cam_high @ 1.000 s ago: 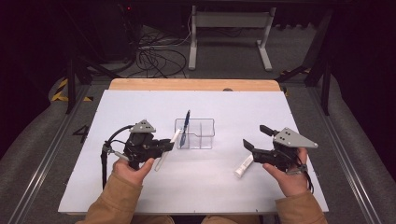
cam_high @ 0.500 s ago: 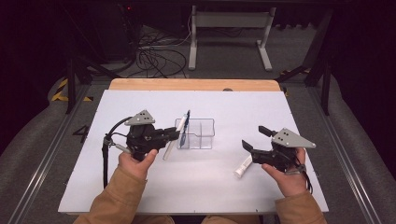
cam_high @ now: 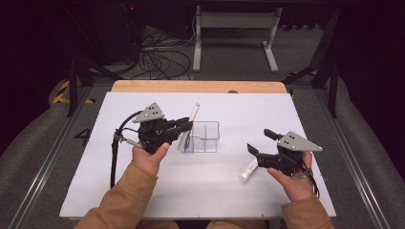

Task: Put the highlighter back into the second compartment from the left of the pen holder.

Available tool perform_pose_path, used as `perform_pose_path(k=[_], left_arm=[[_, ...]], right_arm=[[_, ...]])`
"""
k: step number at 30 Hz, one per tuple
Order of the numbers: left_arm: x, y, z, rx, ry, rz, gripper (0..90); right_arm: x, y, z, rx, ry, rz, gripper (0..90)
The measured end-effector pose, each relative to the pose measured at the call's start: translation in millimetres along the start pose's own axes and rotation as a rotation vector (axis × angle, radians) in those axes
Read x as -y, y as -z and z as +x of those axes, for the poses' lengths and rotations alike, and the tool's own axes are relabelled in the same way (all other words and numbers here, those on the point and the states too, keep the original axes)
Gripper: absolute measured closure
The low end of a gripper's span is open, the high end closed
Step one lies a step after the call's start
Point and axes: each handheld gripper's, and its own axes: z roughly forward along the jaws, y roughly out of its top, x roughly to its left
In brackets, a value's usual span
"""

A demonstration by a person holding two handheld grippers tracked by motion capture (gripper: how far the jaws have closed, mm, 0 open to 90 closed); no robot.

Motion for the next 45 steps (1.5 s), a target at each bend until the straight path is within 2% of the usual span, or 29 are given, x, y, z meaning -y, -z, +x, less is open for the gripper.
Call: perform_pose_path(k=[3, 10, 15, 23, 30, 42, 45], left_arm=[[0.5, -5.4, 3.9, 0.022, 0.021, -0.024, 78.3], [0.6, -18.3, 11.0, 0.051, 0.023, -0.082, 78.3], [-0.6, -28.6, 13.8, 0.063, 0.027, -0.089, 78.3], [-1.7, -47.3, 15.7, 0.049, -0.026, -0.097, 78.2], [1.7, -60.6, 24.8, 0.054, 0.010, -0.104, 78.2], [5.8, -73.2, 31.8, 0.025, -0.006, -0.107, 78.2], [7.5, -76.2, 34.9, 0.018, 0.006, -0.103, 78.2]], right_arm=[[0.2, -0.1, -0.3, -0.001, 0.002, 0.000, 21.5], [0.8, 0.1, -0.9, 0.002, 0.001, 0.003, 21.5], [1.0, 0.1, -1.4, 0.004, 0.001, 0.002, 21.5], [1.4, 0.3, -1.9, 0.003, -0.002, 0.003, 21.5], [2.4, -0.8, -2.2, 0.002, -0.003, 0.007, 21.5], [3.1, -1.2, -2.4, -0.001, -0.005, 0.010, 21.5], [3.4, -1.5, -2.8, -0.001, -0.005, 0.012, 21.5]])
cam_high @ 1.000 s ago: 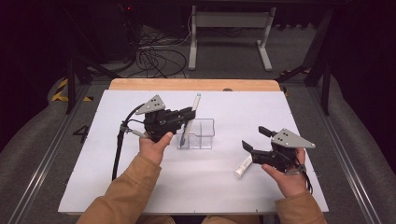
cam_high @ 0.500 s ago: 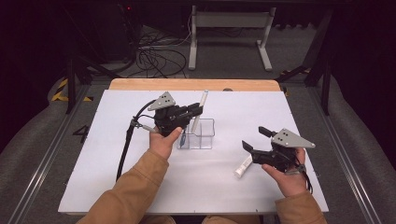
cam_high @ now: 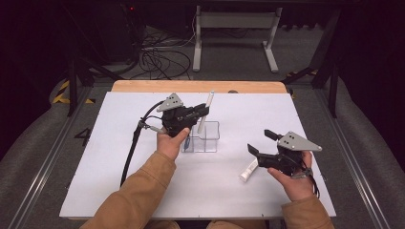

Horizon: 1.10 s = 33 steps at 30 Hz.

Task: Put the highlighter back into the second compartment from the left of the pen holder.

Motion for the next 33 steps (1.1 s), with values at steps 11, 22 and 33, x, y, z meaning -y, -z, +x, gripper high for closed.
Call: perform_pose_path(k=[11, 22, 33], left_arm=[[2.1, -1.6, 0.7, 0.001, -0.013, 0.012, 78.2], [5.2, -1.4, -1.8, -0.004, -0.014, 0.054, 77.5], [-7.0, 23.8, -14.1, -0.022, -0.063, 0.048, 35.7]], right_arm=[[0.1, 0.1, 0.2, 0.001, 0.002, 0.000, 21.5], [-0.9, 1.9, -0.1, 0.004, 0.003, -0.006, 21.5], [-1.9, 4.1, -0.7, 0.003, 0.001, -0.015, 21.5]])
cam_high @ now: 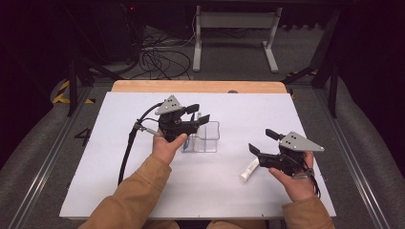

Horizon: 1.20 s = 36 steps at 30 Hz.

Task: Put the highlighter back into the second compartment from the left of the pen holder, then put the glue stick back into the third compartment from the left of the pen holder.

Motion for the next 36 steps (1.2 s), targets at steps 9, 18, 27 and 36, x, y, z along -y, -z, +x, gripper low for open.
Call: perform_pose_path(k=[9, 18, 27, 36], left_arm=[[-8.3, 27.9, -8.1, -0.002, -0.054, -0.001, 24.2], [-4.1, 43.7, -11.8, 0.000, -0.054, 0.010, 20.4], [7.0, 66.5, -12.1, -0.007, -0.071, 0.033, 16.2], [25.8, 95.9, -9.0, -0.081, -0.074, 0.068, 16.2]], right_arm=[[-1.8, 1.6, -1.2, 0.001, 0.004, 0.011, 21.5], [-2.9, 2.0, -0.4, -0.008, 0.004, 0.021, 20.2], [-3.9, 2.2, 0.6, -0.016, -0.006, 0.040, 18.3], [-4.5, 0.9, 3.5, -0.041, -0.003, 0.047, 17.1]])
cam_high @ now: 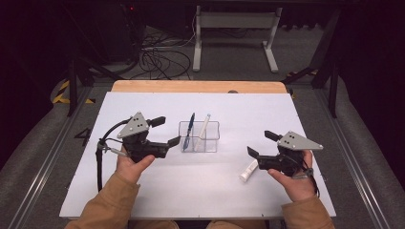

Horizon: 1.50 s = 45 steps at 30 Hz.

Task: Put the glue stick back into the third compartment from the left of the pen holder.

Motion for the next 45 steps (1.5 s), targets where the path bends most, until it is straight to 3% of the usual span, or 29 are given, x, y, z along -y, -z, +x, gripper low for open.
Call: perform_pose_path(k=[8, 13, 21, 28, 45], left_arm=[[27.2, 21.5, 9.4, -0.057, 0.035, 0.029, 16.2], [43.2, 33.0, 8.6, -0.108, 0.001, 0.041, 16.4], [68.4, 44.7, 11.6, -0.110, 0.047, 0.060, 16.4], [73.9, 46.6, 12.0, -0.116, 0.036, 0.068, 16.3], [74.0, 47.7, 11.6, -0.119, 0.053, 0.064, 16.3]], right_arm=[[0.3, 0.2, -0.2, -0.009, 0.002, -0.008, 16.2], [0.1, -0.5, 0.8, -0.006, 0.018, -0.014, 16.2], [0.5, -2.0, 1.4, -0.013, 0.019, 0.006, 17.6], [0.0, -1.3, 1.0, -0.034, 0.017, -0.012, 17.7], [-3.7, -1.6, 0.1, -0.068, 0.036, 0.045, 19.0]])
